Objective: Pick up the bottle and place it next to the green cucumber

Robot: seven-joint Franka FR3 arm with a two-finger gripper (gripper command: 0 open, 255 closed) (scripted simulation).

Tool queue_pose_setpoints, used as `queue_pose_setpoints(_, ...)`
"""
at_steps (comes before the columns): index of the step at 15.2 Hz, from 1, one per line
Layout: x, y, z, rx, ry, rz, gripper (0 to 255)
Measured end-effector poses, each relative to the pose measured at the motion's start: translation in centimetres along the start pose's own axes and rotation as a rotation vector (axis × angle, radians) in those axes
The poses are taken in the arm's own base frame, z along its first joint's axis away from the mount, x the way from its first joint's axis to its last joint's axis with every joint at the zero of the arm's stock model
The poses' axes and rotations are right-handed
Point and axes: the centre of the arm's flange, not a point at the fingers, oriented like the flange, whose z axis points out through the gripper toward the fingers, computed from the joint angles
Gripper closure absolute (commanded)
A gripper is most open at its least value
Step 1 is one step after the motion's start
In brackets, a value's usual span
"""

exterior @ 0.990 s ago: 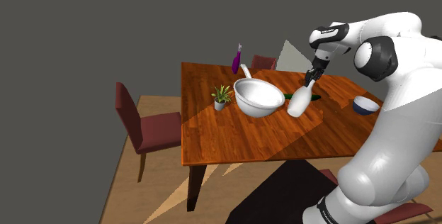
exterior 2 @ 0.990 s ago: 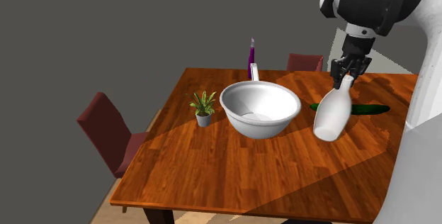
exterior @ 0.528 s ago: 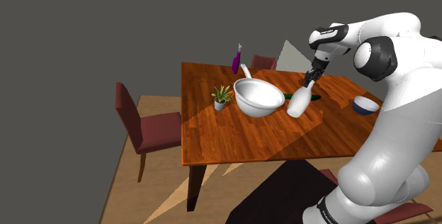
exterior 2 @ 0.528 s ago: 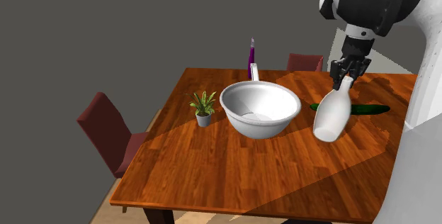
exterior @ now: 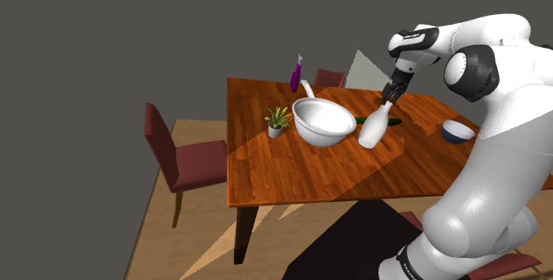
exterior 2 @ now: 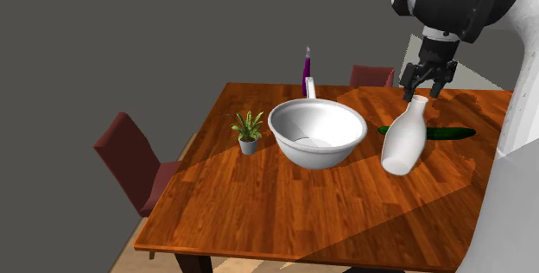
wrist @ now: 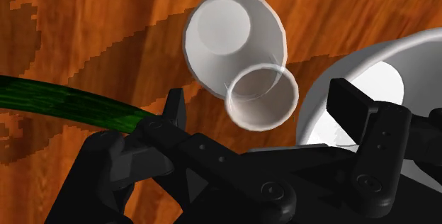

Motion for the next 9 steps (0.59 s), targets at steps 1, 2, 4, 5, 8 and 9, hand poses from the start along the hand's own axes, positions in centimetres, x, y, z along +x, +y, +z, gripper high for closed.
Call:
queue_pose_setpoints(1,0.1,0.2,-1.0,0.000,0.000,0.000,0)
queue_pose_setpoints(2,0.0,0.2,-2.3,0.000,0.001,0.000,0)
queue_pose_setpoints(4,0.0,0.1,-3.1,0.000,0.000,0.000,0)
queue_pose_setpoints(5,0.0,0.1,-3.3,0.000,0.000,0.000,0)
queue_pose_setpoints(8,0.0,0.1,-3.4,0.000,0.000,0.000,0)
queue_pose_setpoints(9,0.1,0.1,-3.4,0.000,0.000,0.000,0)
